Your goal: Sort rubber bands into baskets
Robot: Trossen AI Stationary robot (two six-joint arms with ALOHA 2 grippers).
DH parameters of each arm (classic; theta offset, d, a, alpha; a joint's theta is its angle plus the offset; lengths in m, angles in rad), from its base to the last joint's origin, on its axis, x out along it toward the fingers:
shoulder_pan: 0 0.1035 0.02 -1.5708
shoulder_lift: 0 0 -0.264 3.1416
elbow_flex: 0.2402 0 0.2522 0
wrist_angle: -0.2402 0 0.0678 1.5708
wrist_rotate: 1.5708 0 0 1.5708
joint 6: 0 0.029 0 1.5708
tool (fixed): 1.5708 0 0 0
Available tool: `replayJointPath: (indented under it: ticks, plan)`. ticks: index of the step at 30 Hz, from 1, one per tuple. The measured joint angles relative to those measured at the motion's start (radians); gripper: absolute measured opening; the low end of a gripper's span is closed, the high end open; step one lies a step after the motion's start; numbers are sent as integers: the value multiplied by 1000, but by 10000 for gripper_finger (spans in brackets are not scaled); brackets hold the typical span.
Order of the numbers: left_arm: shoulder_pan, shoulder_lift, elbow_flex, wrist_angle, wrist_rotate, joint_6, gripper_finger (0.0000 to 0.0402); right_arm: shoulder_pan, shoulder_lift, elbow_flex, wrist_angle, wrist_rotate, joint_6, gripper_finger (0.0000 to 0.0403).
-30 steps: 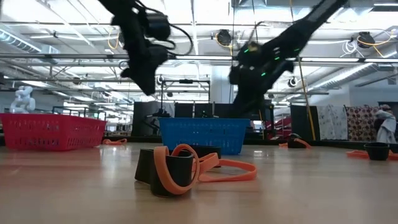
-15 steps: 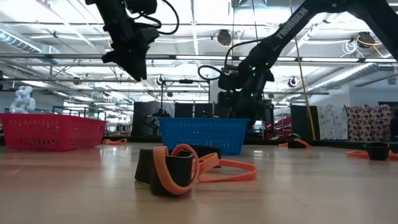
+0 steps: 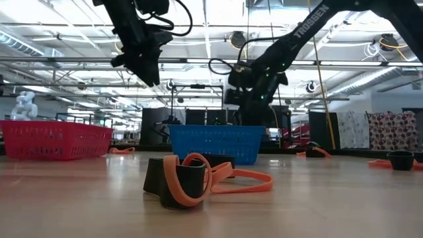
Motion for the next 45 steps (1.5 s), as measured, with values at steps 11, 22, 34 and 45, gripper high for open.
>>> replayJointPath:
  ticks: [11,22,34,45]
  plan:
    - [-5,0,-9,-16,6,-26,114,-23,23,-1,21,55,0,102]
    - [-13,0,-47,9,9,-51,114,-40,17,-85,113,51,55,102]
    - [13,11,-196,482,99,57,114,-33,15,-60,48,53,176,20]
    - [10,36,-432,1108,375,1,114,-34,-81,53,-184,35,256,3]
